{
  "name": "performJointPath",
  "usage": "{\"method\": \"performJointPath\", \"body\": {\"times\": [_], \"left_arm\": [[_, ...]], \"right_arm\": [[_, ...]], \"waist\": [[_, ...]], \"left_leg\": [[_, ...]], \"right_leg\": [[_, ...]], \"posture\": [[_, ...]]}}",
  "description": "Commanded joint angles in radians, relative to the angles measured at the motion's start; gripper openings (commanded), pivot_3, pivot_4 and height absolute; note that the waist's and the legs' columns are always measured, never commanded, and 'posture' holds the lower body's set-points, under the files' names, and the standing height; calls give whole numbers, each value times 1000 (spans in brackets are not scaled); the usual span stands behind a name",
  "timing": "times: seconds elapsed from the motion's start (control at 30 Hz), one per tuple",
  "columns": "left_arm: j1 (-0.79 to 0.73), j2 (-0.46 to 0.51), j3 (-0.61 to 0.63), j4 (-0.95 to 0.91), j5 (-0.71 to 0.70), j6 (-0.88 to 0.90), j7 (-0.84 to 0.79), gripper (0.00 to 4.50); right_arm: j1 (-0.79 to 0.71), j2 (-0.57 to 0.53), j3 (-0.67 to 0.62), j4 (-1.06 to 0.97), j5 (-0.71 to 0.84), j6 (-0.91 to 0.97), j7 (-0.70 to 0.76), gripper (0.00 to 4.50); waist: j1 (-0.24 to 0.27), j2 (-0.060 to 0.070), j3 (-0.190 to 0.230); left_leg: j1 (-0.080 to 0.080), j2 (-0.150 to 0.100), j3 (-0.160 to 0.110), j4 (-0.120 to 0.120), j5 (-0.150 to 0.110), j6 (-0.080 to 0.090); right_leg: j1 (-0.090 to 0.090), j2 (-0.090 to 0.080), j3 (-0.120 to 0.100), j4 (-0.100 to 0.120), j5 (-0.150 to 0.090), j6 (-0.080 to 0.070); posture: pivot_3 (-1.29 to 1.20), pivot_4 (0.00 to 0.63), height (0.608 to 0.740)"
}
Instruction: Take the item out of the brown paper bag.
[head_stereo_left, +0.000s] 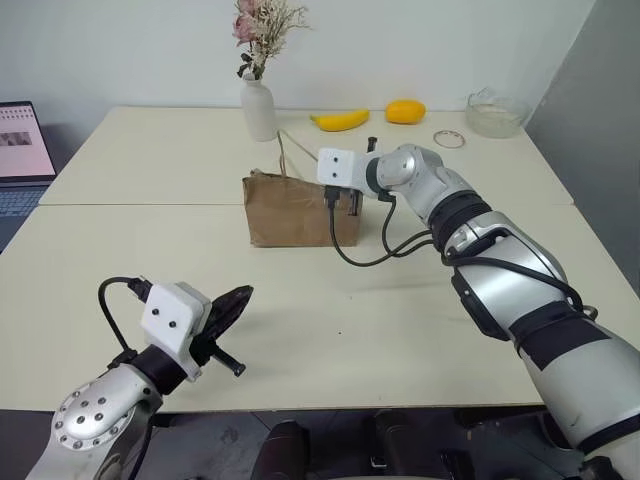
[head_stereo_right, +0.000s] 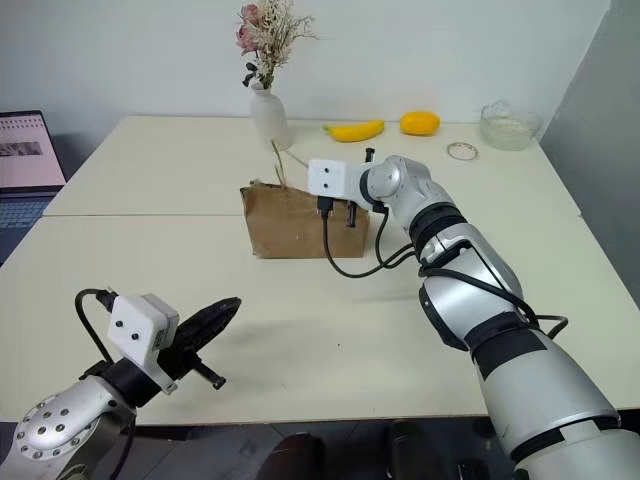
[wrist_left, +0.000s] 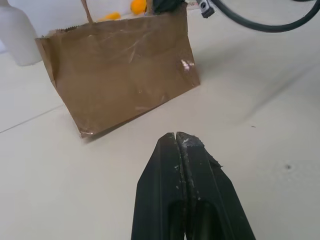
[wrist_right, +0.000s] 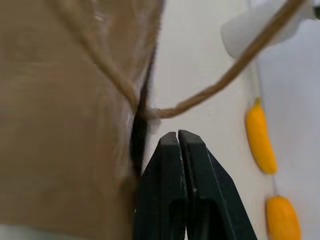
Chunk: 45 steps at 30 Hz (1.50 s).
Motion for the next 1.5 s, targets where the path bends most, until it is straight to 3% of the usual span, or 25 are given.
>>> {"method": "performJointPath", "body": {"times": [0.03, 0.4, 1.2, 1.5], "left_arm": [[40, 24, 29, -42, 3, -37, -33, 0], [111, 88, 57, -11, 11, -94, -132, 0], [166, 108, -31, 1, 62, -161, -212, 0], [173, 106, -27, 5, 60, -171, -224, 0]], "right_arm": [[10, -21, -28, -44, 39, -74, 178, 66], [157, -113, -50, -227, 135, -154, 518, 66], [385, -233, -13, -726, 226, 23, 703, 66], [479, -281, -29, -982, 326, 160, 752, 66]], "waist": [[0, 0, 0], [2, 1, 0], [3, 2, 1], [3, 3, 2]], "left_leg": [[0, 0, 0, 0, 0, 0], [1, 0, 0, 0, 0, 0], [1, 0, 0, 0, 0, 0], [1, 0, 0, 0, 0, 0]], "right_leg": [[0, 0, 0, 0, 0, 0], [1, 0, -1, 0, -2, -3], [1, 0, -1, 1, -3, -4], [1, 0, -1, 1, -5, -7]], "posture": [[0, 150, 740], [0, 150, 740], [0, 150, 740], [0, 150, 740]]}}
